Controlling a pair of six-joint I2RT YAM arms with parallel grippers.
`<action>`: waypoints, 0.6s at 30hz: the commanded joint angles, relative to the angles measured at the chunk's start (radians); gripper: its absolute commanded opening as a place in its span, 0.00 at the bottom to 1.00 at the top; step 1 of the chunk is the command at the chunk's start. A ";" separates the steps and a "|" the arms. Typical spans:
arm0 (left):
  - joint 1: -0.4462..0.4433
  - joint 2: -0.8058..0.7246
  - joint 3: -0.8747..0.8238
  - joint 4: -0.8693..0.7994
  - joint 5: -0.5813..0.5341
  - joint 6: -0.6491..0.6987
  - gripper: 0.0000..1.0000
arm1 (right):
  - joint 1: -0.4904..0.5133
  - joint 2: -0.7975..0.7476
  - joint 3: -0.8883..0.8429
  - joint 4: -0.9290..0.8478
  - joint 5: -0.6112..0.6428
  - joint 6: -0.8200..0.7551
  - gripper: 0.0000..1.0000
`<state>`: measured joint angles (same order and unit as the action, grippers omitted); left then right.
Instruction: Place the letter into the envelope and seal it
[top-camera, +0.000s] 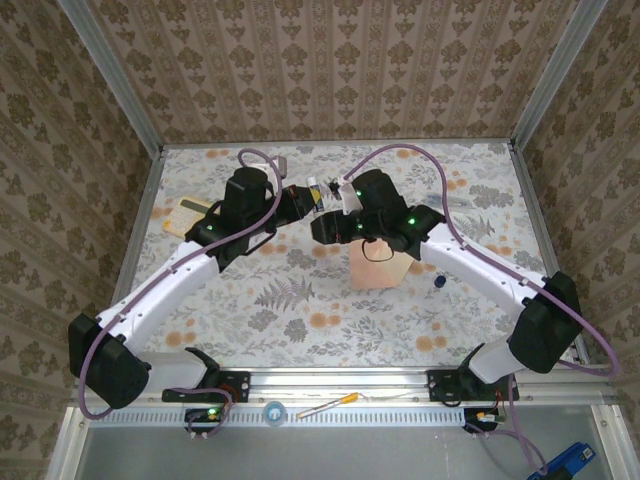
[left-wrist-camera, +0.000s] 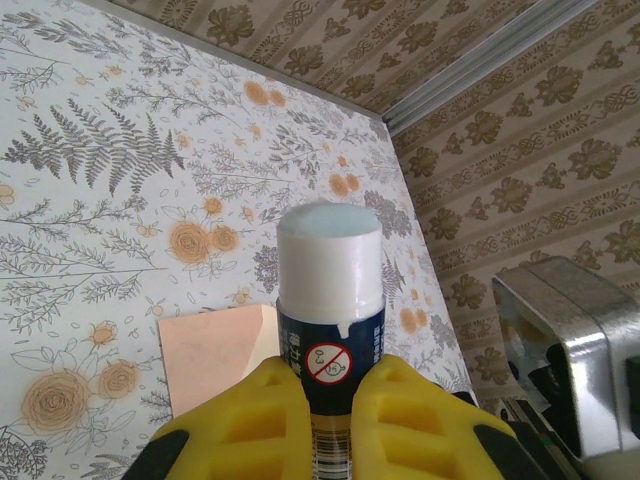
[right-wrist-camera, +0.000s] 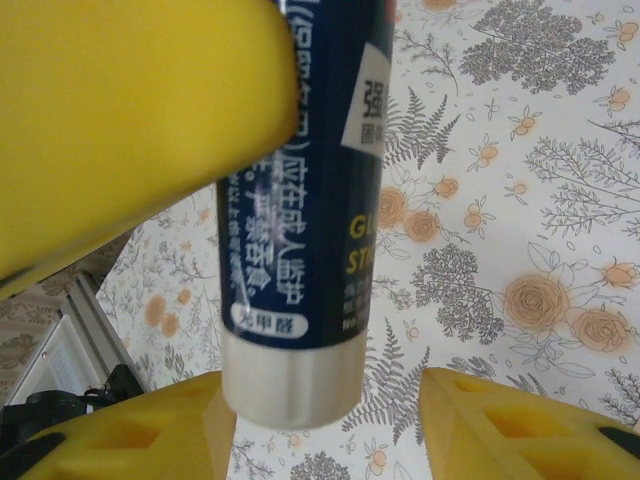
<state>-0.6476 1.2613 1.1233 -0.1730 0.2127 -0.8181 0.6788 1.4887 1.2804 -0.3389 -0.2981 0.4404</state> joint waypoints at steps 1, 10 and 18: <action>-0.009 -0.024 -0.018 0.041 0.011 -0.018 0.08 | 0.007 0.010 0.028 0.035 0.009 -0.012 0.48; -0.010 -0.036 -0.028 0.054 0.029 -0.038 0.08 | 0.003 0.006 0.016 0.070 -0.008 -0.002 0.38; -0.011 -0.057 -0.044 0.069 0.030 -0.056 0.08 | -0.011 -0.006 -0.012 0.109 -0.045 0.019 0.32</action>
<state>-0.6495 1.2373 1.0866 -0.1455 0.2268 -0.8562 0.6758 1.4944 1.2800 -0.2710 -0.3195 0.4488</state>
